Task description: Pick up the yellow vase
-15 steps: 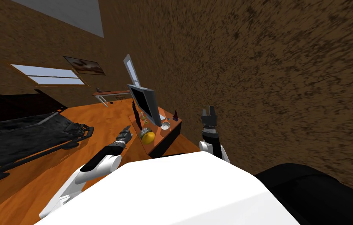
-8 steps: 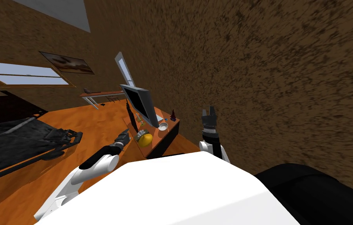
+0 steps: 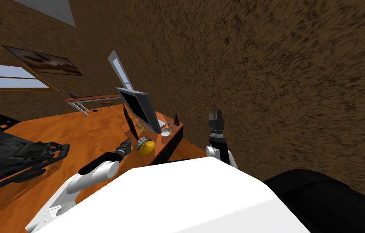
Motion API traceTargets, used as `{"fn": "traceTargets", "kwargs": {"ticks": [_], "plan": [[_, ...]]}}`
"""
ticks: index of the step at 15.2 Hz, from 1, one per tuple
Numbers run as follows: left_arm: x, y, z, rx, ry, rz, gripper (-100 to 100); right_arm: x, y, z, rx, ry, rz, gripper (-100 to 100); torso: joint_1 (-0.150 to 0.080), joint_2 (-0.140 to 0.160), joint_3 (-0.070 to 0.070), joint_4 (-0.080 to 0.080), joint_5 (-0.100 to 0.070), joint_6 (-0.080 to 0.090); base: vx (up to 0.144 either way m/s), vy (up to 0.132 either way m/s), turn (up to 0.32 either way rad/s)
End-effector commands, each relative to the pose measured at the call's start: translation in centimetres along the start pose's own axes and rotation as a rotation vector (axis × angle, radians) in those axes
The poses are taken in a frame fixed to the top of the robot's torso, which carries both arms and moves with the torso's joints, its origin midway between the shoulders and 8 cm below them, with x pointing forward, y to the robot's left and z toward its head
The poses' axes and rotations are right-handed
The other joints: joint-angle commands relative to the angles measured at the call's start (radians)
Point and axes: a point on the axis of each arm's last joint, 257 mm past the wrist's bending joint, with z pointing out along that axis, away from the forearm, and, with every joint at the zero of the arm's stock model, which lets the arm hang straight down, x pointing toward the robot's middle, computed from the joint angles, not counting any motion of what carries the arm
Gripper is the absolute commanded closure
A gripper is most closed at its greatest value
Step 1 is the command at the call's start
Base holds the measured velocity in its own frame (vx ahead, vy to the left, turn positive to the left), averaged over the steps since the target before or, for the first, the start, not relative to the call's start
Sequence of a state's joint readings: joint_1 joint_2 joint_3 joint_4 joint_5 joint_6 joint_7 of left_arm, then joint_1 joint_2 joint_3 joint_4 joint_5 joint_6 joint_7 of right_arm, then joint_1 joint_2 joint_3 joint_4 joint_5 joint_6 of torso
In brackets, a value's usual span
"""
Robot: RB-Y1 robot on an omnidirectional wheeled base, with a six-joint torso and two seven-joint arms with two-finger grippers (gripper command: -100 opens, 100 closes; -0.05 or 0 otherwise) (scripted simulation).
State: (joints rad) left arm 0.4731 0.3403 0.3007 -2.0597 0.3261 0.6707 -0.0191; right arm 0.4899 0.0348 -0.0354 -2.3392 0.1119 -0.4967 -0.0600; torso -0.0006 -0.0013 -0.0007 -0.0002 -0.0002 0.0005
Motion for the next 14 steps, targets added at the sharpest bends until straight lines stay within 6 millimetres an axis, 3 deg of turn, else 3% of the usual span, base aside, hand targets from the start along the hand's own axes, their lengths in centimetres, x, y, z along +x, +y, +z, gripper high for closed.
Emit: {"fn": "traceTargets", "kwargs": {"ticks": [1,14], "plan": [[-0.6,1.4,0.1,-0.055,-0.005,-0.004,-100,0.0,0.0,0.0,0.0,0.0,0.0,0,0.0,0.0,0.0,0.0,0.0,0.0,0.03,-0.002,-0.209],[-3.4,8.3,-0.7,-0.319,-0.022,-0.043,-100,0.0,0.0,0.0,0.0,0.0,0.0,0,0.0,-0.001,0.0,0.0,0.0,0.0,0.02,0.002,-0.127]]}}
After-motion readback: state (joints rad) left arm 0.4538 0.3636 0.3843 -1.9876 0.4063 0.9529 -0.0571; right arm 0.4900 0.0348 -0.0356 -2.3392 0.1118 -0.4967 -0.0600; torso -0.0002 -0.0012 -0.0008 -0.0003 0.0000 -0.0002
